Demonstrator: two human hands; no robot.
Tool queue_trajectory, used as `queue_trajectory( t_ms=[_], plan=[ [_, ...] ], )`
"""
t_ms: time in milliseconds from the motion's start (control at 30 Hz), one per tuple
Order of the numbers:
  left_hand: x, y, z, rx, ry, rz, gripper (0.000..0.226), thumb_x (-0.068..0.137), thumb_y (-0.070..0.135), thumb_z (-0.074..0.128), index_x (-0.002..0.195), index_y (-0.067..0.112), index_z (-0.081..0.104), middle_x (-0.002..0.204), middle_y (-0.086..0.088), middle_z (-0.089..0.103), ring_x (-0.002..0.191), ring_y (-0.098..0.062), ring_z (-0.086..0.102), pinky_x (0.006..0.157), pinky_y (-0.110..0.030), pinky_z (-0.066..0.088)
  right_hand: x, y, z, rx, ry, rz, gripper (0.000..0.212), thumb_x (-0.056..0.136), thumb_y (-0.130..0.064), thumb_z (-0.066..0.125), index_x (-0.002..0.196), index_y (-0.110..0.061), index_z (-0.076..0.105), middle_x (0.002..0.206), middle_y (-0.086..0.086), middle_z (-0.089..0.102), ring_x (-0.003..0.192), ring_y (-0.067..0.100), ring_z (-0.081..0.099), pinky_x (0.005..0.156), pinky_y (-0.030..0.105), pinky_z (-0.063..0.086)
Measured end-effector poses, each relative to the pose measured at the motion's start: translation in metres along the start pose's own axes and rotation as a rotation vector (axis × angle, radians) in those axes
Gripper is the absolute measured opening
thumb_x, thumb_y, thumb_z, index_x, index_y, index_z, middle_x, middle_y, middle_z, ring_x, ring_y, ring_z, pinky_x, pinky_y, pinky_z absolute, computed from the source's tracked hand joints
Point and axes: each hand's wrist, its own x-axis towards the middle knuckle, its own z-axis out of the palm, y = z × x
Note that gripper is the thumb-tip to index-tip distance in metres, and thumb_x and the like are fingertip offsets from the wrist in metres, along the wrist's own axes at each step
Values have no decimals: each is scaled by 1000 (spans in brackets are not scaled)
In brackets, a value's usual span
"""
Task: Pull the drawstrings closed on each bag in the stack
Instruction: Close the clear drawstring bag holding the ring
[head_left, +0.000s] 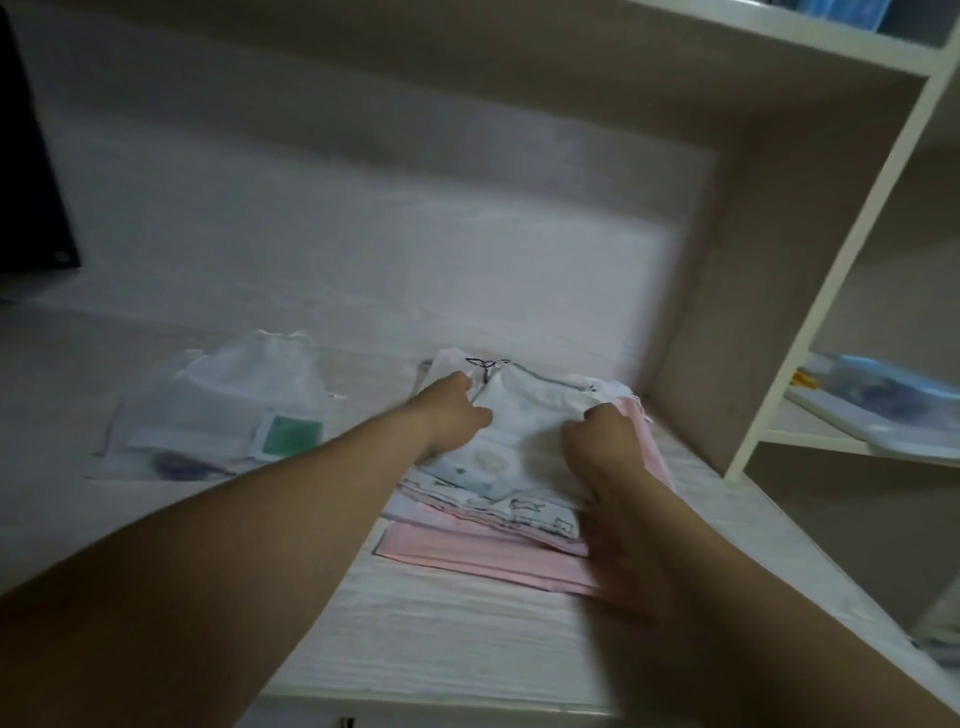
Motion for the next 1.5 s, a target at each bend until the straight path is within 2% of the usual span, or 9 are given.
queue_trajectory(
  t_ms=[100,233,567,800,967,1133,1300,1400,1500],
  plan=[
    [10,0,3,-48,23,-20,60,98,31,64,151,13,42,148,-10,49,128,-29,53,97,-29,43,4,-1,-4,80,-34,35,32,93,-19,53,117,-3,65,111,16,66,107,37,67,92,40,58],
    [15,-7,5,-126,78,26,14,96,19,66,88,25,56,107,-8,51,95,-21,51,81,-28,37,15,0,-10,76,-26,-68,26,95,-17,60,101,4,74,90,17,71,84,30,65,79,38,56],
    [3,-11,-14,-424,-48,36,55,97,32,70,145,11,54,146,-5,57,129,-24,59,115,-42,43,6,-20,-13,454,-103,-153,31,104,-25,58,75,-13,59,60,4,57,51,20,47,50,24,37],
    [-13,-3,-25,-726,-17,96,40,94,44,71,119,12,73,112,-8,77,105,-30,74,97,-47,56,-5,-38,-26,914,-373,-24,19,106,-20,58,99,-6,69,79,9,71,65,21,65,64,30,54],
    [-22,5,-42,-895,-223,-73,20,100,5,55,93,8,73,69,-6,71,43,-5,57,38,-16,43,3,-39,-39,1088,-478,201,26,92,3,50,81,-19,57,50,-5,51,36,4,45,32,13,32],
    [-34,-15,-22,-847,-215,-128,29,103,18,58,127,4,66,101,-15,77,78,-24,74,68,-31,60,-7,-10,-14,756,-552,129,24,105,-11,47,85,-8,60,52,6,59,34,11,51,33,14,34],
    [-23,-21,-15,-905,-80,-41,36,102,34,62,122,7,72,113,-17,76,100,-32,73,100,-48,52,-15,-12,-11,827,-589,27,30,104,-28,60,118,-4,73,104,18,78,77,26,76,65,32,63],
    [-24,-23,-10,-901,-59,-2,27,102,30,61,111,8,76,108,-16,78,96,-31,74,104,-54,50,-20,-16,-14,870,-544,-10,30,102,-29,64,83,-11,79,73,6,79,60,16,75,53,25,60],
    [-29,-22,-7,-942,-61,14,31,104,32,59,118,10,74,115,-16,76,104,-30,73,103,-48,53,-25,-17,-9,847,-461,-45,23,101,-28,67,89,-9,74,66,3,77,55,13,74,50,22,57]
  ],
)
